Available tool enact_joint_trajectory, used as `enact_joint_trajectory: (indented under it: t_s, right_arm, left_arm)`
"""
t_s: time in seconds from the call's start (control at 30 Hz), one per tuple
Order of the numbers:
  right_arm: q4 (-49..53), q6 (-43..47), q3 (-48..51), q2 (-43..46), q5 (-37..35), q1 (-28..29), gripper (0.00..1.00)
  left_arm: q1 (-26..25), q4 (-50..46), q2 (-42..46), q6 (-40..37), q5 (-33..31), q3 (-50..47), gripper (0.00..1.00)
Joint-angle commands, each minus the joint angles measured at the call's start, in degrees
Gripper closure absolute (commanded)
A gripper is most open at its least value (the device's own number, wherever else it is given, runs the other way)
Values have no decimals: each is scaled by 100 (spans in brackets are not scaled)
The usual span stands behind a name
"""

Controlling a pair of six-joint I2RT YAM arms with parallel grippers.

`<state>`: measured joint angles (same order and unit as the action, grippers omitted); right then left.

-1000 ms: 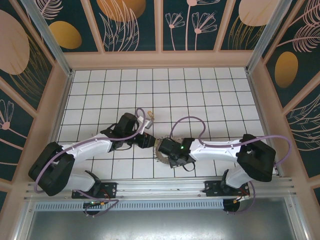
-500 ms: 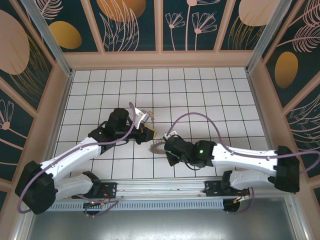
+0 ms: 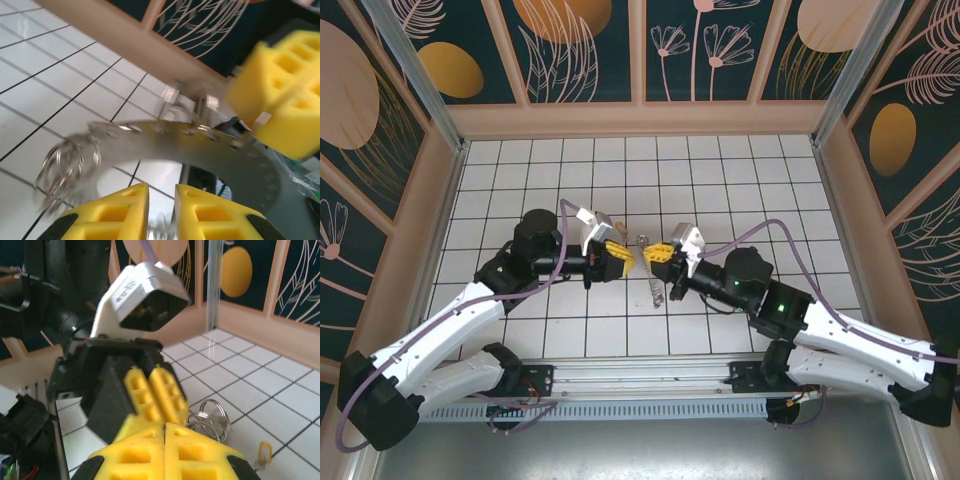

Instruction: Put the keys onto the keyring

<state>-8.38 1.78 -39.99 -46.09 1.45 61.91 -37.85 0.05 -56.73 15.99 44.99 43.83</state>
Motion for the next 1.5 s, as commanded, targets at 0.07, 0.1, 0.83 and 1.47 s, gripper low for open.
enact_joint_trajectory:
  t_s: [0.07, 0.1, 0.83, 1.47]
  right_arm:
    - [-1435, 38, 190, 118, 1243, -523, 100]
    - [-1530, -12, 202, 107, 1371, -576, 100]
    - [-1896, -298, 87, -93, 2781, -891, 100]
    - [-2356, -565, 132, -272, 2997, -925, 100]
  left_arm:
    - [-29, 778, 300, 98, 739, 151, 71]
    - [-29, 838, 320, 112, 771, 173, 68]
    - [-30, 1190, 140, -182, 765, 481, 71]
    - [-63, 996, 48, -491, 1038, 467, 77]
